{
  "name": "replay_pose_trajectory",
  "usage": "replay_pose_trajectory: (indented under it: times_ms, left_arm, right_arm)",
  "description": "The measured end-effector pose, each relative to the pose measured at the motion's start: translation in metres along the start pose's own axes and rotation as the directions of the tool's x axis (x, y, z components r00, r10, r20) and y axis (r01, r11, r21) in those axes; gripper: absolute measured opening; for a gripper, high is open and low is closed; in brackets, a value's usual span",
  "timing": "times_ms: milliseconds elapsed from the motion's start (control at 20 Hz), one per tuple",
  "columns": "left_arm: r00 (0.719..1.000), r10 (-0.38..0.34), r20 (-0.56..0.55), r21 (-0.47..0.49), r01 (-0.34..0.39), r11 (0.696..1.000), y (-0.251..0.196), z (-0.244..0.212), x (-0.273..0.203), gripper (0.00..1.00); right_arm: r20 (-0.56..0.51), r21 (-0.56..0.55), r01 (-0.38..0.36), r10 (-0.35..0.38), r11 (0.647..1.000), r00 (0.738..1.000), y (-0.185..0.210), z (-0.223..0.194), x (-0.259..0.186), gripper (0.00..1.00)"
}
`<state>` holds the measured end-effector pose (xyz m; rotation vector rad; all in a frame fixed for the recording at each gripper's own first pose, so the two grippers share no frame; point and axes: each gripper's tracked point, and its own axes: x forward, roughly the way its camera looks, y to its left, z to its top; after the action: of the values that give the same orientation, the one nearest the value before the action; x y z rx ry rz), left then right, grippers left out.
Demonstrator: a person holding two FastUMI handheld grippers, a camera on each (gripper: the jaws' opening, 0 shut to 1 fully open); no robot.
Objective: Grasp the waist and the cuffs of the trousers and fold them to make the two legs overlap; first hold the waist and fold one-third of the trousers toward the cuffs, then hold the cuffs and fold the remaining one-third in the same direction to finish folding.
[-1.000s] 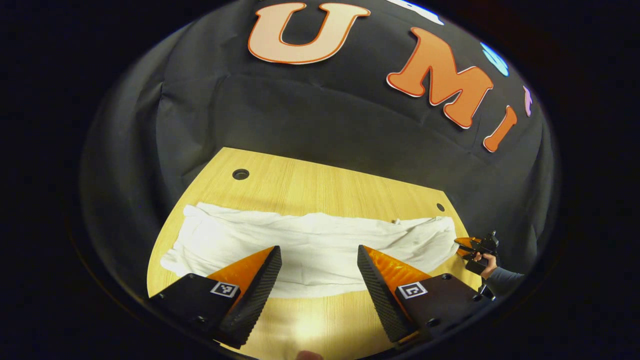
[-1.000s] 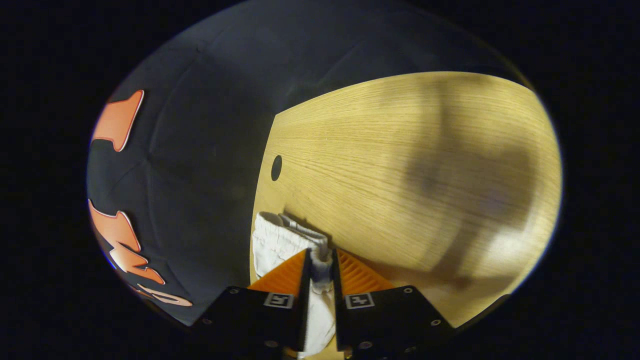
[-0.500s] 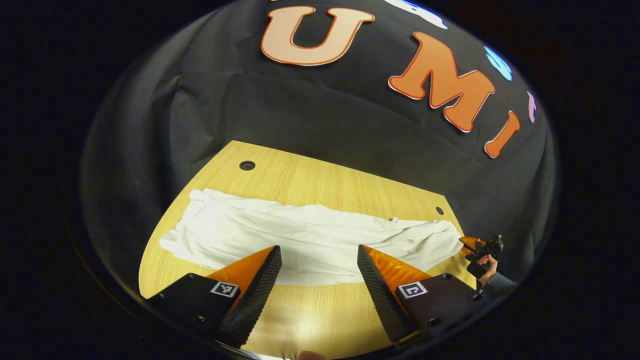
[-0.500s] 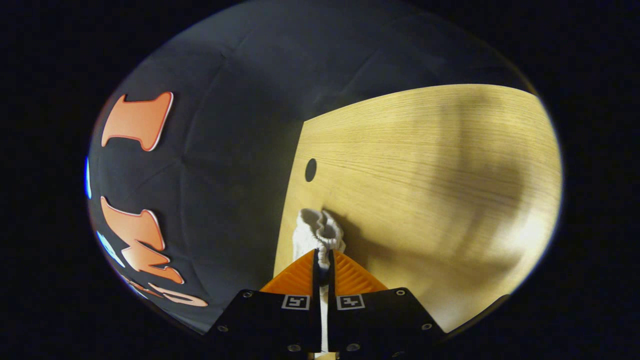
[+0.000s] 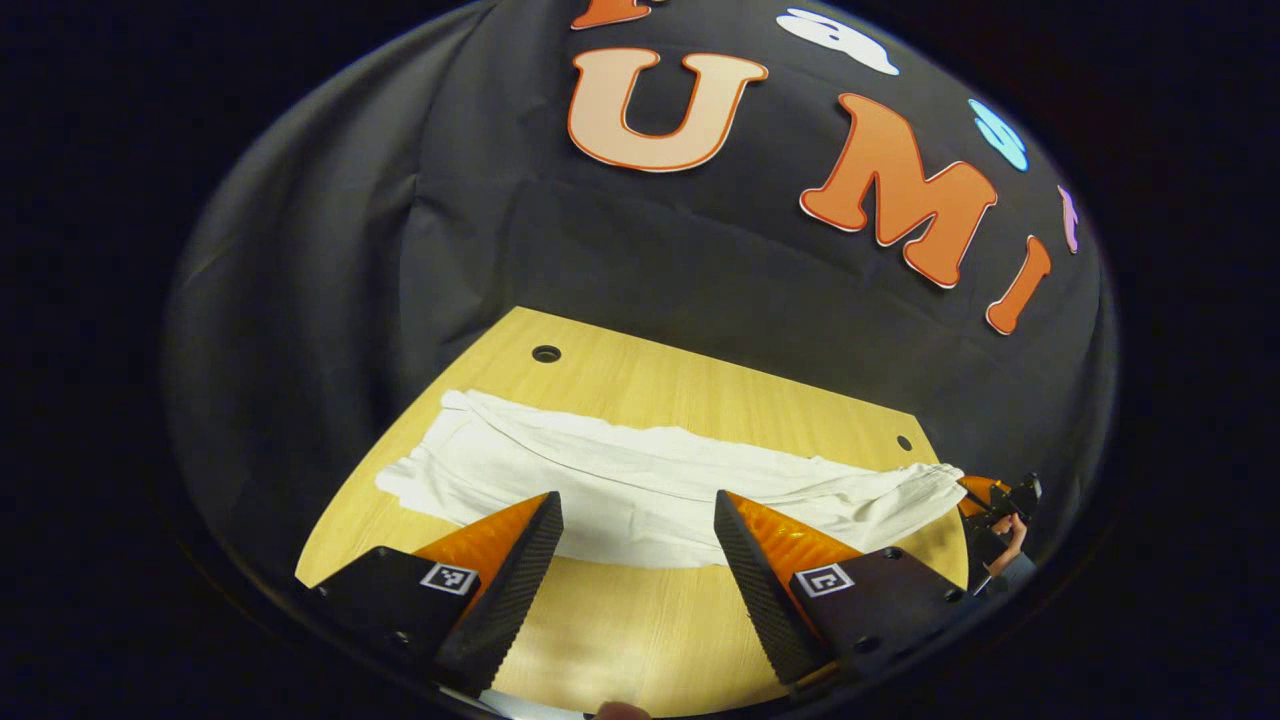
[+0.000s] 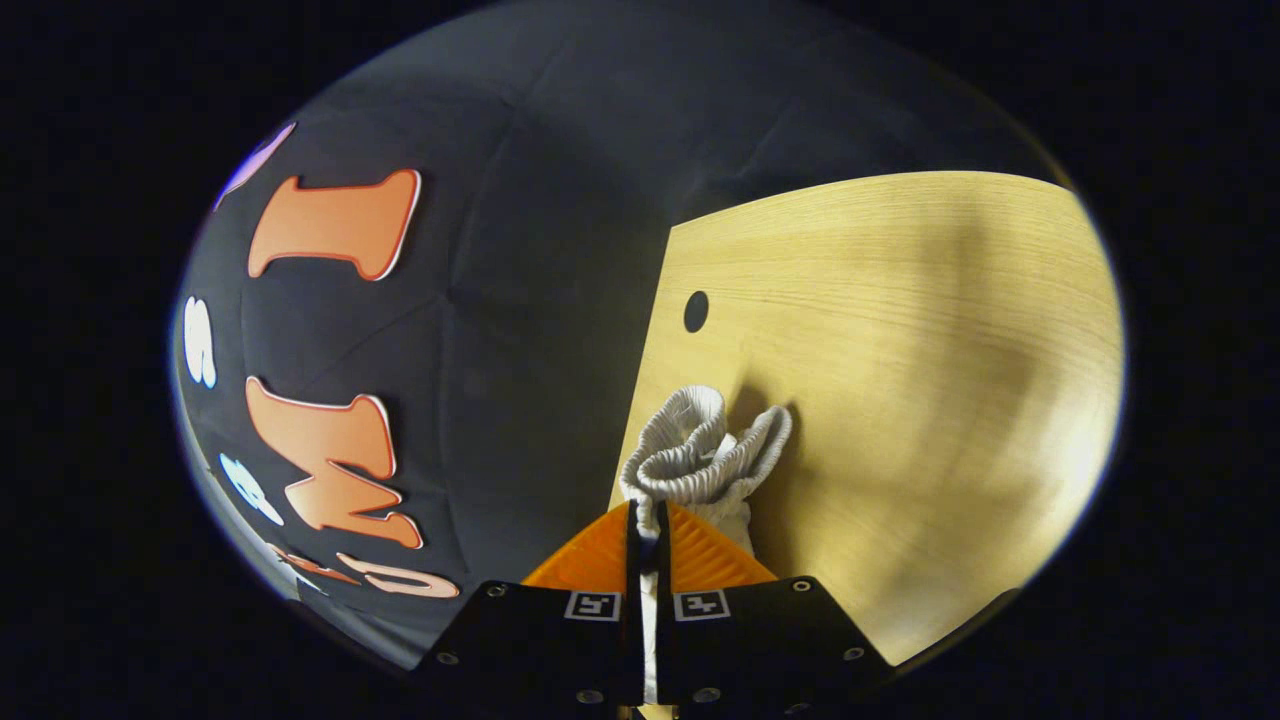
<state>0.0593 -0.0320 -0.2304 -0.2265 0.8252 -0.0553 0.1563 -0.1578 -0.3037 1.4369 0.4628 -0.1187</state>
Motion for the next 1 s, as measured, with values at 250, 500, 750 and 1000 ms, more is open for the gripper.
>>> replay_pose_trajectory:
  times_ms: [250,500,750,1000]
  left_arm:
    - [1.0,-0.01,-0.004,0.012,0.011,1.0,0.017,-0.002,0.004,0.99]
    - [0.999,-0.039,-0.021,0.054,0.04,0.998,0.061,0.01,0.024,0.99]
    - [0.997,-0.071,-0.04,0.046,0.073,0.996,0.099,0.013,0.041,0.99]
    - [0.994,-0.093,-0.065,0.033,0.095,0.995,0.124,0.013,0.061,1.0]
  right_arm:
    - [-0.009,-0.064,-0.066,0.066,0.996,0.998,0.04,-0.043,-0.008,0.05]
    - [0.011,-0.104,-0.094,0.096,0.99,0.995,0.074,-0.089,-0.009,0.05]
    - [0.015,-0.144,-0.096,0.099,0.985,0.995,0.1,-0.135,-0.005,0.05]
    - [-0.039,-0.213,-0.093,0.087,0.973,0.995,0.115,-0.196,0.008,0.05]
